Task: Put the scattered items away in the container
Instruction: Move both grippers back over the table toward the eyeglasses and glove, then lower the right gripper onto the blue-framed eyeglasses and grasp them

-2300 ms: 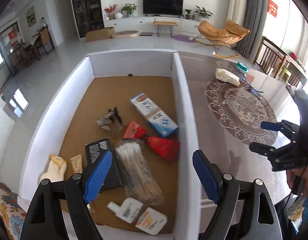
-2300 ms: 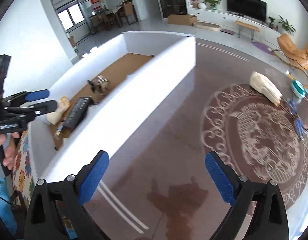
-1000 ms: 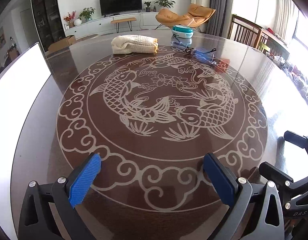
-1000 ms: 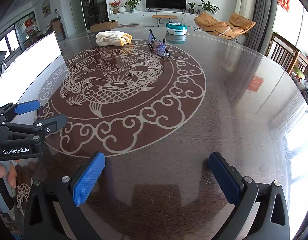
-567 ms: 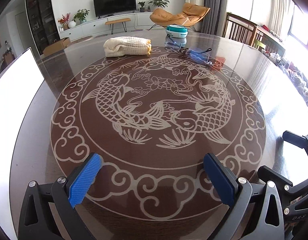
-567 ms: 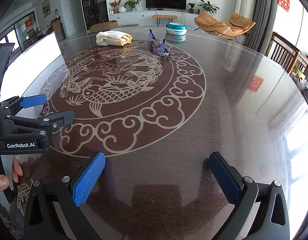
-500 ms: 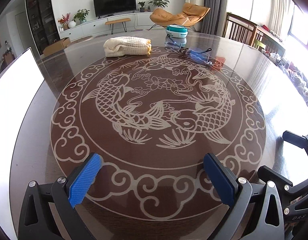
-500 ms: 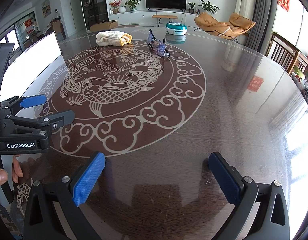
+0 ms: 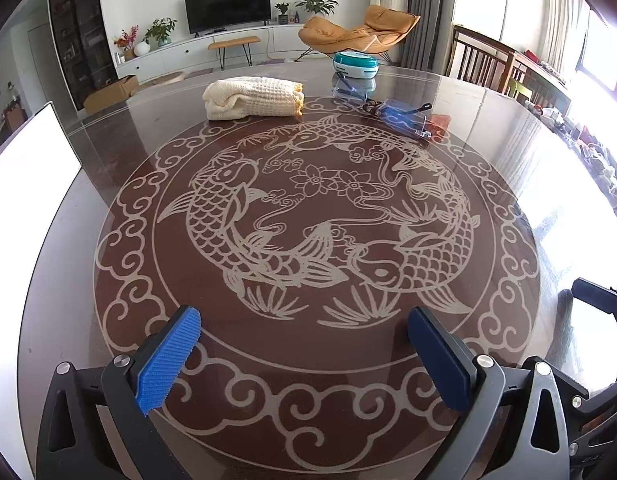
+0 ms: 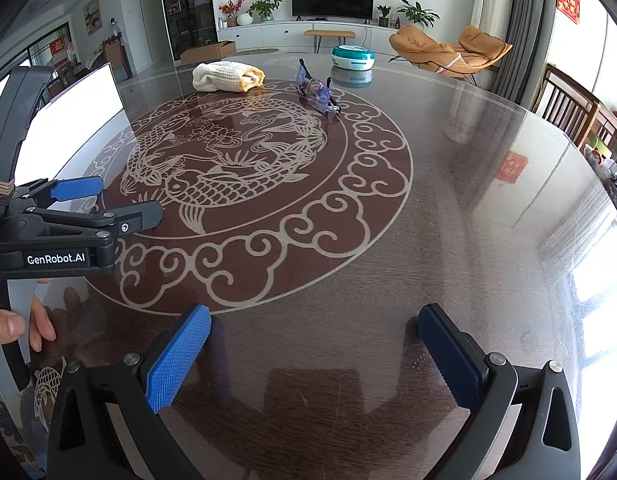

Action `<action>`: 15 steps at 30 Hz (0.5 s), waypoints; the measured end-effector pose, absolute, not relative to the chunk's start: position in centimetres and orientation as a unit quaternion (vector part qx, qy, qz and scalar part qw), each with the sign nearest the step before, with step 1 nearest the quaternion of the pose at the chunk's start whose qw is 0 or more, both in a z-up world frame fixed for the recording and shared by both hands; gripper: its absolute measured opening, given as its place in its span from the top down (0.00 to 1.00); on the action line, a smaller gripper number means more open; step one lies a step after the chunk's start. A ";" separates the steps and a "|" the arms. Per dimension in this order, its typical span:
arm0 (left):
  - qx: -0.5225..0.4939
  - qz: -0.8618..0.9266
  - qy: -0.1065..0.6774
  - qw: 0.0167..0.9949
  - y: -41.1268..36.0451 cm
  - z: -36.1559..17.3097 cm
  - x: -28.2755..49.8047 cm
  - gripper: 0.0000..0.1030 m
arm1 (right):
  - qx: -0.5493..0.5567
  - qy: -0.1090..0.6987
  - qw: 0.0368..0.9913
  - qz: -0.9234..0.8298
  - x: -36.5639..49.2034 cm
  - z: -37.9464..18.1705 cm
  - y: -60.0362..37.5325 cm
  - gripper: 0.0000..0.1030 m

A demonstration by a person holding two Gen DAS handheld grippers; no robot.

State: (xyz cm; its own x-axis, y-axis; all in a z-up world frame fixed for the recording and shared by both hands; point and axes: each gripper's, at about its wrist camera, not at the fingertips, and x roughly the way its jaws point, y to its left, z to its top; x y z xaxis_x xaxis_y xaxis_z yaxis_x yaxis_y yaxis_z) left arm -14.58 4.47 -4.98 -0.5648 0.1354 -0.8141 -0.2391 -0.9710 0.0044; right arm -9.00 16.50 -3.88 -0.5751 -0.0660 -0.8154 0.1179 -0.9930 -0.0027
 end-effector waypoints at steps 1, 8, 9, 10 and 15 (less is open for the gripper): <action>-0.454 0.883 0.057 0.106 4.5 -5.0 -14.6 0.00 | 0.458 0.028 0.052 -0.887 -8.9 -3.9 16.5 0.00; -0.455 0.883 0.057 0.106 4.5 -5.0 -14.6 0.00 | 0.458 0.027 0.049 -0.887 -12.1 -3.8 17.8 0.00; -0.455 0.883 0.057 0.106 4.5 -5.0 -14.6 0.00 | 0.458 0.026 0.046 -0.887 -12.9 -3.8 18.4 0.00; -0.455 0.883 0.057 0.106 4.5 -4.9 -14.6 0.00 | 0.458 0.023 0.042 -0.888 -13.9 -3.8 18.9 0.00; -0.455 0.882 0.058 0.106 4.5 -4.9 -14.6 0.00 | 0.459 0.012 0.020 -0.888 -19.2 -3.9 20.6 0.00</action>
State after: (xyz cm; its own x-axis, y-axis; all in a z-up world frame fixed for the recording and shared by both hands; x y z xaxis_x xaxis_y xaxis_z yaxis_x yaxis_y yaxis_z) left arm -14.59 4.49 -4.94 -0.5642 0.1348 -0.8146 -0.2394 -0.9709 0.0051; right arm -19.22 20.61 -3.90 -0.5778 -0.0246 -0.8158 0.0464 -0.9989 -0.0028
